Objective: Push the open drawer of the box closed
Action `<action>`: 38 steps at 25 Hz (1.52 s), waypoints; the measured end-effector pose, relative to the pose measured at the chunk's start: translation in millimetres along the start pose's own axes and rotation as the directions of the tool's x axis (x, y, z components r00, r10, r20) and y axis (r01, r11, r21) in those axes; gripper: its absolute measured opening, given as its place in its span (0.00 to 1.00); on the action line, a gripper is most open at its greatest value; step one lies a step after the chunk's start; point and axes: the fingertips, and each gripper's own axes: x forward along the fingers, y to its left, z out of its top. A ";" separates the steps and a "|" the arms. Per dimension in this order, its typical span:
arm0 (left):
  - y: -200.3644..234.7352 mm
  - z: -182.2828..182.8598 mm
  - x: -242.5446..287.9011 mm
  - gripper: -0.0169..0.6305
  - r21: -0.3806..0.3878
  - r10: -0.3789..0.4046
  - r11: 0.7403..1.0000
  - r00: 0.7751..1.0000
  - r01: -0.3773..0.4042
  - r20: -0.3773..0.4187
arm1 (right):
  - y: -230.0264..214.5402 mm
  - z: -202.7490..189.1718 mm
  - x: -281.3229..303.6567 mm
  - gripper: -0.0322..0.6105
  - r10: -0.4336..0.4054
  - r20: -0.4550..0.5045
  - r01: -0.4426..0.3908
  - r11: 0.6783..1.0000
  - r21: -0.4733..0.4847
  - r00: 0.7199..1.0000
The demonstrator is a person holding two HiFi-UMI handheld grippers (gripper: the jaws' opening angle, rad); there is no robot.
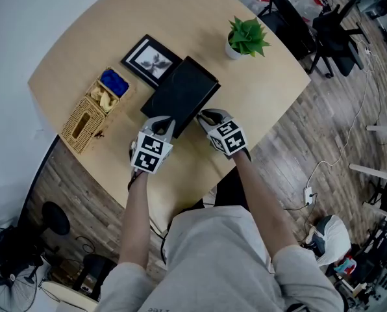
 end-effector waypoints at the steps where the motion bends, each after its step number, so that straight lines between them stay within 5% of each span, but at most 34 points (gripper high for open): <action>1: -0.2 0.1 -0.2 0.11 0.000 -0.001 1.000 1.000 0.001 0.000 | 0.1 0.7 0.4 0.16 0.000 0.000 0.000 1.000 0.001 1.000; 38: 5.9 -7.6 3.3 0.11 -0.004 0.016 1.000 1.000 -0.016 -0.005 | 1.6 10.6 16.9 0.16 -0.022 -0.052 0.021 1.000 -0.007 0.998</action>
